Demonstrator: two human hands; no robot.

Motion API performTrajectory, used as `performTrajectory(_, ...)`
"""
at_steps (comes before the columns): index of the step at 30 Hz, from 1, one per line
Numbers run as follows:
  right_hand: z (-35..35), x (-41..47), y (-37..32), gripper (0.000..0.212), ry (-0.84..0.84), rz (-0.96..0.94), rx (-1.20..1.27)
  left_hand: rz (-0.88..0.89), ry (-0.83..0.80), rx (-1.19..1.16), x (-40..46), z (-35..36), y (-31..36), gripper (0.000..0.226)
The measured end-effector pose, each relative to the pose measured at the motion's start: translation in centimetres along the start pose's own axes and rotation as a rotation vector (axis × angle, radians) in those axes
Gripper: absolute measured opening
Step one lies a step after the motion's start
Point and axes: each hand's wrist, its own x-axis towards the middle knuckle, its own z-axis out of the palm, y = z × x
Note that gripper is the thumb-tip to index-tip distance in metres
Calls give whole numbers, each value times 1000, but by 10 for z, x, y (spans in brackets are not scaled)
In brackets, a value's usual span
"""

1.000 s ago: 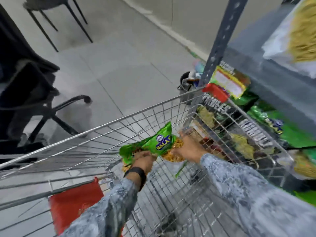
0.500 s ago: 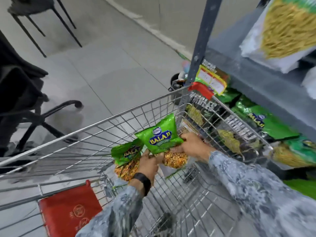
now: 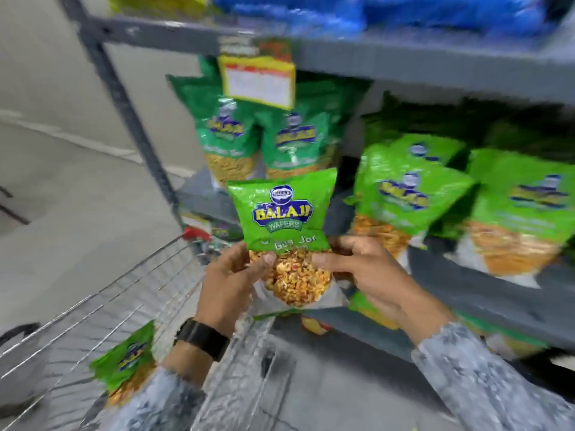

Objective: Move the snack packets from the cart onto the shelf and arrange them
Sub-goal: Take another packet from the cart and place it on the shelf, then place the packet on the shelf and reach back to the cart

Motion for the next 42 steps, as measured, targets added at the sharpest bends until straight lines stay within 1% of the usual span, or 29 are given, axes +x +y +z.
performTrajectory(3,-85,-54,-4,59,179,-13,61,-8,-178,35,-4,88,1,29)
performTrajectory(6,-157,-97,3,55,357,-8,117,-57,-375,82,-10,165,-6,15)
performTrajectory(7,-177,-107,5,56,408,-8,125,-70,-415,110,-11,189,-9,13)
performTrajectory(9,-214,-123,8,64,519,-12,126,-59,-457,159,-8,235,-20,24)
performTrajectory(10,-232,-128,11,66,573,-24,139,-59,-478,151,-7,258,-25,20)
performTrajectory(11,-247,-130,13,59,616,-41,149,-51,-495,150,-5,277,-28,14)
performTrajectory(13,-275,-129,19,27,680,-84,151,10,-515,207,1,311,-37,21)
performTrajectory(14,-284,-126,21,19,700,-101,147,38,-510,220,5,324,-41,24)
performTrajectory(15,-290,-123,24,19,723,-107,152,53,-500,225,9,334,-45,27)
performTrajectory(19,-296,-112,42,25,770,-81,158,56,-460,247,28,347,-72,33)
performTrajectory(21,-294,-108,52,22,769,-79,176,44,-456,260,33,341,-83,35)
performTrajectory(24,-289,-109,55,29,794,-79,174,41,-460,249,30,335,-86,35)
performTrajectory(26,-283,-114,51,32,832,-101,128,31,-466,238,26,330,-79,42)
performTrajectory(28,-270,-124,45,37,948,-149,70,25,-458,230,20,318,-67,52)
performTrajectory(29,-260,-130,41,42,1034,-176,34,34,-454,233,16,308,-58,53)
performTrajectory(30,-247,-136,37,45,1112,-210,-17,43,-452,229,11,296,-49,53)
performTrajectory(31,-231,-140,31,42,1142,-264,-55,63,-442,216,7,279,-38,51)
performTrajectory(32,-210,-139,22,38,1108,-325,-85,91,-418,195,5,255,-25,48)
performTrajectory(33,-182,-132,12,37,1020,-373,-109,128,-376,187,2,221,-11,46)
performTrajectory(34,-155,-122,1,39,916,-404,-149,166,-337,195,1,190,1,45)
performTrajectory(36,-91,-86,-18,43,656,-435,-240,220,-218,275,0,116,25,44)
performTrajectory(37,-57,-64,-25,45,524,-446,-270,222,-146,311,0,78,33,40)
performTrajectory(39,19,-18,-31,47,299,-436,-344,190,10,292,1,3,41,36)
performTrajectory(41,97,27,-21,50,97,-383,-391,126,145,260,1,-70,35,35)
performTrajectory(42,124,43,-14,51,17,-352,-412,91,193,265,1,-96,27,34)
